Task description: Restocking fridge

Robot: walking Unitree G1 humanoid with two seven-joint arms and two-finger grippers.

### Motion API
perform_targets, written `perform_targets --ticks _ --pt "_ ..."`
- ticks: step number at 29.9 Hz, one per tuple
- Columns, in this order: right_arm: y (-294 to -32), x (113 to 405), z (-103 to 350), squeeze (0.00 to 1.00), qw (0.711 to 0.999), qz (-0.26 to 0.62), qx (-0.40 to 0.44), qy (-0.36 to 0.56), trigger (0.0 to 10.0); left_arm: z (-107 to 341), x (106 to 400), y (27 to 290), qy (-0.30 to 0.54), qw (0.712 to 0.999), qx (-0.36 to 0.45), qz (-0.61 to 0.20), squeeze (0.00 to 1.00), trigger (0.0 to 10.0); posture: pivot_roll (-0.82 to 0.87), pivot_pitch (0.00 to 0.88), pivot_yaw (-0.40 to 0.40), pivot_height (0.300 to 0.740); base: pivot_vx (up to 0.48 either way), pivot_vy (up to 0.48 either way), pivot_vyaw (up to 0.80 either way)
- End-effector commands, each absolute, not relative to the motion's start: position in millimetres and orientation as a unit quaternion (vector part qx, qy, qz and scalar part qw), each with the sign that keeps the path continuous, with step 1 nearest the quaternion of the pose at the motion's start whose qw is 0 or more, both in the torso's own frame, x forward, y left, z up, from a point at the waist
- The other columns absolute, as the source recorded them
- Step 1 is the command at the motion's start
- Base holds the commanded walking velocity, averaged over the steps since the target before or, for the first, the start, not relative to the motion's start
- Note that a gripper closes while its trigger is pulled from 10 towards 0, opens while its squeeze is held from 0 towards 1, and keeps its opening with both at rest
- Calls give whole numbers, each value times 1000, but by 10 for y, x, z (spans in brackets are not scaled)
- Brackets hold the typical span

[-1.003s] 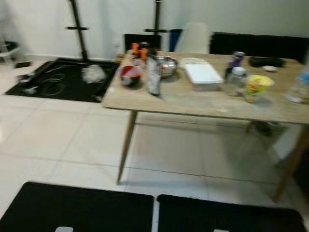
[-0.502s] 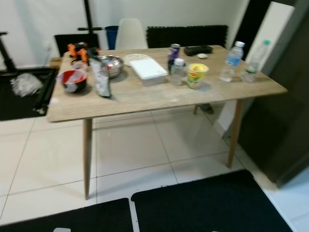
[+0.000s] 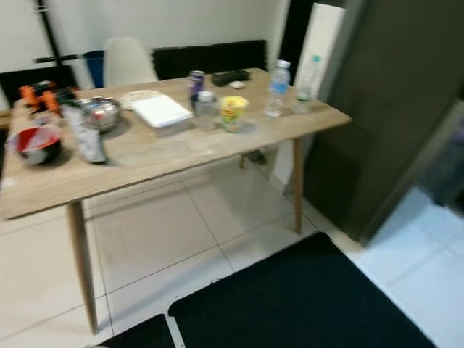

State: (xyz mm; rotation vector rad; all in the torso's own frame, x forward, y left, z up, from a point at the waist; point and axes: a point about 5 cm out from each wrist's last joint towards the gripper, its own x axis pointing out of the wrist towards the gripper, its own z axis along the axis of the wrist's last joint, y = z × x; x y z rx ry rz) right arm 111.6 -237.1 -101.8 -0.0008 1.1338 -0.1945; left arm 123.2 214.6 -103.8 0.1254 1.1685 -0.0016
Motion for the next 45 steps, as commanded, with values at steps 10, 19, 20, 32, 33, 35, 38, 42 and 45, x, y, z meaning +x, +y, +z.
perform_targets --ticks 10,19,20,32,33,35,38,42,45 --pt "-2391 1113 -1015 0 838 -93 -3 538 10000 -1040 1233 2138 551 831 72 -4 0 10000 -28 0 -7 740 0 0 -800" --pt "-2387 1121 -1014 0 838 -90 -4 538 10000 -1035 1243 2148 550 832 72 -4 0 10000 -29 0 -6 740 0 0 -800" --pt "-2387 1120 -1014 0 838 -90 -4 538 10000 -1034 1244 2151 550 832 72 -4 0 10000 -30 0 -6 740 0 0 -800" --pt "-2386 1103 -1020 0 836 -88 -3 541 10000 -1034 1229 2168 549 834 59 4 0 10000 -29 0 -10 740 0 0 -800" --pt "-2386 1103 -1019 0 836 -88 -3 541 10000 -1037 1224 2162 550 834 51 5 0 10000 -29 0 -11 740 0 0 -800" --pt "-2385 1104 -1019 0 837 -87 -3 541 10000 -1039 1222 2152 549 834 45 4 0 10000 -31 0 -9 740 0 0 -800" --pt "-2382 1104 -1020 0 837 -87 -3 541 10000 -1038 1225 2149 548 835 43 5 0 10000 -32 0 -10 740 0 0 -800" --pt "-2375 1100 -1023 0 836 -86 -3 541 10000 -1033 1233 2158 546 837 40 6 0 10000 -33 0 -8 740 0 0 -800" --pt "-2371 1097 -1025 0 836 -86 -3 542 10000 -1028 1238 2172 545 838 38 6 0 10000 -33 0 -8 740 0 0 -800"
